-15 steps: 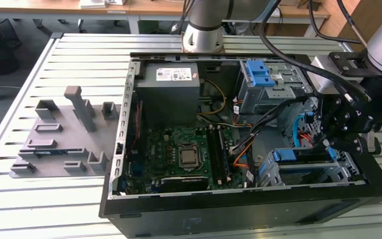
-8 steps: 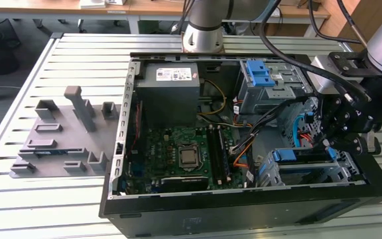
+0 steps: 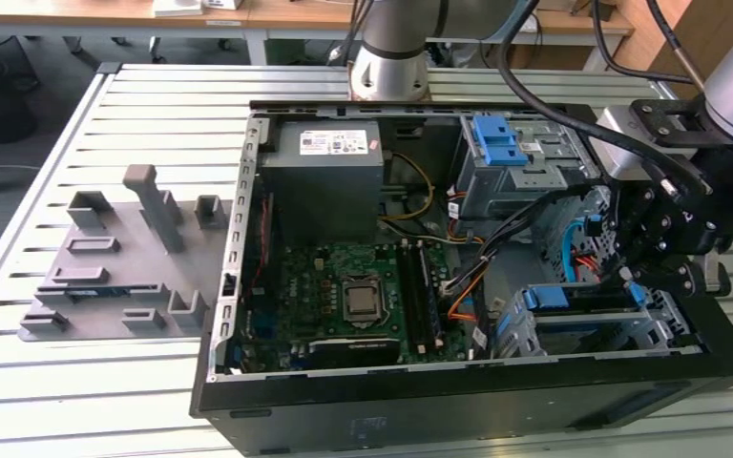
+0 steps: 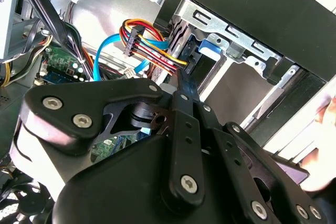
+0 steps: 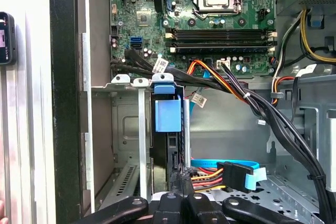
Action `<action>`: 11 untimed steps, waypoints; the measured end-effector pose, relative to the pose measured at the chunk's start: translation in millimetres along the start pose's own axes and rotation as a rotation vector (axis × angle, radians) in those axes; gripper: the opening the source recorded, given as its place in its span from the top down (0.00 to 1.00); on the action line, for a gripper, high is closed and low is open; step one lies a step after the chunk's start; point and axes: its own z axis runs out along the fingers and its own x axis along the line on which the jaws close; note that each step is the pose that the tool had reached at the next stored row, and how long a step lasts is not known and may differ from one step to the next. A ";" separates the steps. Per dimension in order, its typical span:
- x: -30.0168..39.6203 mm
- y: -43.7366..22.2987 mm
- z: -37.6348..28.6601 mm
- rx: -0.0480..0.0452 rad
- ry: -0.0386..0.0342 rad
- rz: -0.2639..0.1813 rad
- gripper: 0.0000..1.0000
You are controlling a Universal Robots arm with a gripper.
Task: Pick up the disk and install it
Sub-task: 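Insert the second disk wire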
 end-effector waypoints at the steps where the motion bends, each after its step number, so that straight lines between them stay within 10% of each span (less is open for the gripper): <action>1: 0.0 0.0 0.0 0.0000 0.0000 0.000 0.89; 11: -0.4 5.6 -9.0 0.0002 -0.0001 0.000 0.89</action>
